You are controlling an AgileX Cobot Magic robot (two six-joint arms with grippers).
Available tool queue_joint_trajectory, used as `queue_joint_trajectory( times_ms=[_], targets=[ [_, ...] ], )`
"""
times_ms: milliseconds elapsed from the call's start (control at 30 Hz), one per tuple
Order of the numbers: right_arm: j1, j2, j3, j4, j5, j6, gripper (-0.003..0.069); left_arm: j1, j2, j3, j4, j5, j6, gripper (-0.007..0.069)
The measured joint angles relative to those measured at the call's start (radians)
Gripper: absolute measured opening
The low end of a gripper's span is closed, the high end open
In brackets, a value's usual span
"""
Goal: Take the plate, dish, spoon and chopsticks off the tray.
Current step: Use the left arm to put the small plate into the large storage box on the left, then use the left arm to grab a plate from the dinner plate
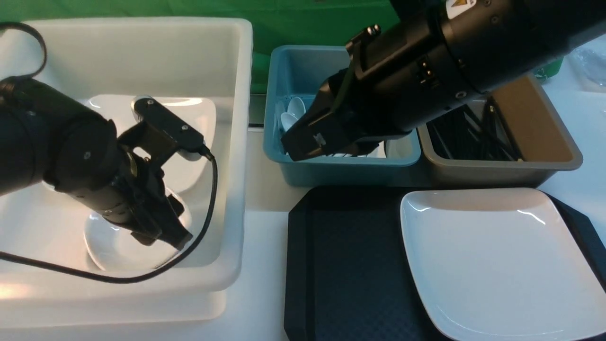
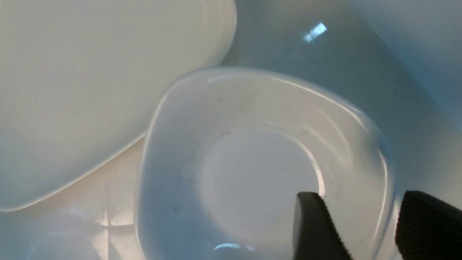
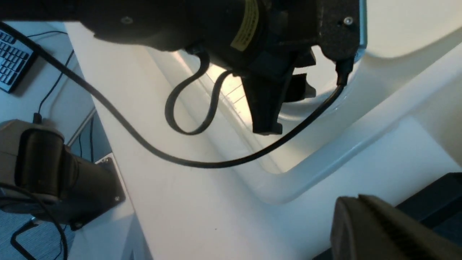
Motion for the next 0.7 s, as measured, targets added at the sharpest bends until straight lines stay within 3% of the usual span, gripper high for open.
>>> queue_joint_trajectory(
  times_ms=[133, 267, 400, 433, 500, 567, 700],
  targets=[
    [0.000, -0.003, 0.000, -0.119, 0.006, 0.048, 0.0020, 0.000, -0.015, -0.044, -0.101, 0.023, -0.001, 0.0458],
    [-0.018, -0.035, 0.000, -0.226, 0.059, 0.089, 0.0023, 0.000, -0.062, -0.098, -0.169, 0.056, -0.004, 0.0463],
    [-0.092, -0.101, 0.000, -0.299, 0.136, 0.109, 0.0024, 0.000, -0.109, -0.187, -0.309, 0.110, -0.038, 0.0353],
    [-0.143, -0.149, 0.000, -0.334, 0.193, 0.115, 0.0025, 0.000, -0.113, -0.260, -0.406, 0.170, -0.021, 0.0240],
    [-0.216, -0.198, 0.000, -0.362, 0.253, 0.124, 0.0027, -0.006, -0.102, -0.345, -0.502, 0.233, 0.027, 0.0106],
    [-0.254, -0.234, 0.008, -0.378, 0.263, 0.132, 0.0028, -0.017, -0.091, -0.394, -0.543, 0.252, 0.051, 0.0059],
    [-0.425, -0.388, 0.119, -0.401, 0.263, 0.137, 0.0028, -0.127, -0.017, -0.542, -0.564, 0.269, 0.072, 0.0008]
  ],
)
